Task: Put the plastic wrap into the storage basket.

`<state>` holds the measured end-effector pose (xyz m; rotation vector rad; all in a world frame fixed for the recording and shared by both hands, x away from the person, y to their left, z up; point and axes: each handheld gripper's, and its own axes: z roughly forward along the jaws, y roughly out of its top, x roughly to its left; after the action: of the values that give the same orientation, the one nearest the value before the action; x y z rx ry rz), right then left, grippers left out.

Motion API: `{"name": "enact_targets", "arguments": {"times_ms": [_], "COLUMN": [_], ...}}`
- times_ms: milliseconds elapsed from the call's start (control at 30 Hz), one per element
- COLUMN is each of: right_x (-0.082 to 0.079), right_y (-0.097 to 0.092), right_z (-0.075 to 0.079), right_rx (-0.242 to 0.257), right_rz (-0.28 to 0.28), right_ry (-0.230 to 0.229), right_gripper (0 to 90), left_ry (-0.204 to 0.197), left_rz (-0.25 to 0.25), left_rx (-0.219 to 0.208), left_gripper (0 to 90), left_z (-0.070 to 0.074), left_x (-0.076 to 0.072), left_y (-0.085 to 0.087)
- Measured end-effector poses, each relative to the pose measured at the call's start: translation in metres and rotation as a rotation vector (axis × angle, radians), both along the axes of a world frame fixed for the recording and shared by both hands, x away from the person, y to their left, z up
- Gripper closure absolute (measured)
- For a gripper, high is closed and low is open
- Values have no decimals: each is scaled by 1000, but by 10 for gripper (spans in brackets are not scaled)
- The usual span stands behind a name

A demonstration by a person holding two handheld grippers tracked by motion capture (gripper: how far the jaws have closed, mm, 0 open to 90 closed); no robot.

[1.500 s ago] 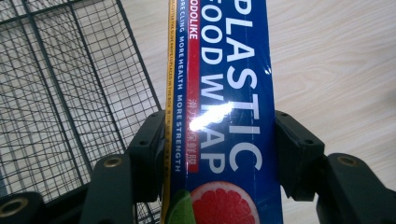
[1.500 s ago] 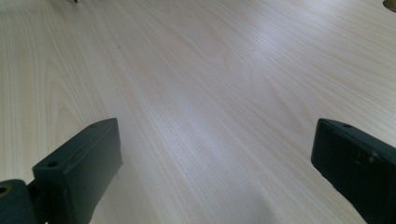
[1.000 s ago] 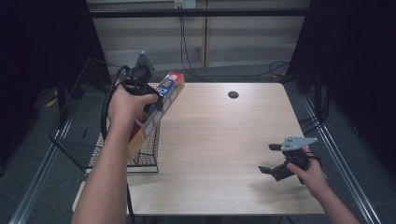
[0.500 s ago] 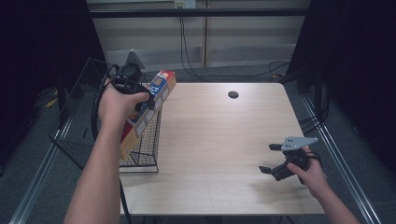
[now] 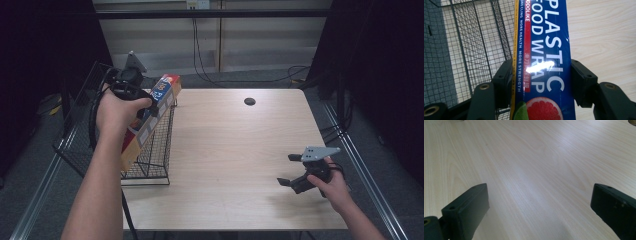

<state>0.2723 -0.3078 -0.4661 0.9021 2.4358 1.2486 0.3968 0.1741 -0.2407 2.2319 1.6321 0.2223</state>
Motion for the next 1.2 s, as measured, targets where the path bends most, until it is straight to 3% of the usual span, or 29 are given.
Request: {"name": "enact_targets", "arguments": {"times_ms": [500,1200], "right_x": [0,0], "right_y": [0,0], "right_z": [0,0], "right_rx": [0,-1], "right_rz": [0,-4], "right_ry": [1,-1], "right_gripper": [16,16], "left_ry": [-5,-22], "left_rz": [32,117], "left_rx": [0,4], "left_gripper": [434,434], "left_z": [5,9], "left_x": [-3,-7], "left_y": [16,43]}}
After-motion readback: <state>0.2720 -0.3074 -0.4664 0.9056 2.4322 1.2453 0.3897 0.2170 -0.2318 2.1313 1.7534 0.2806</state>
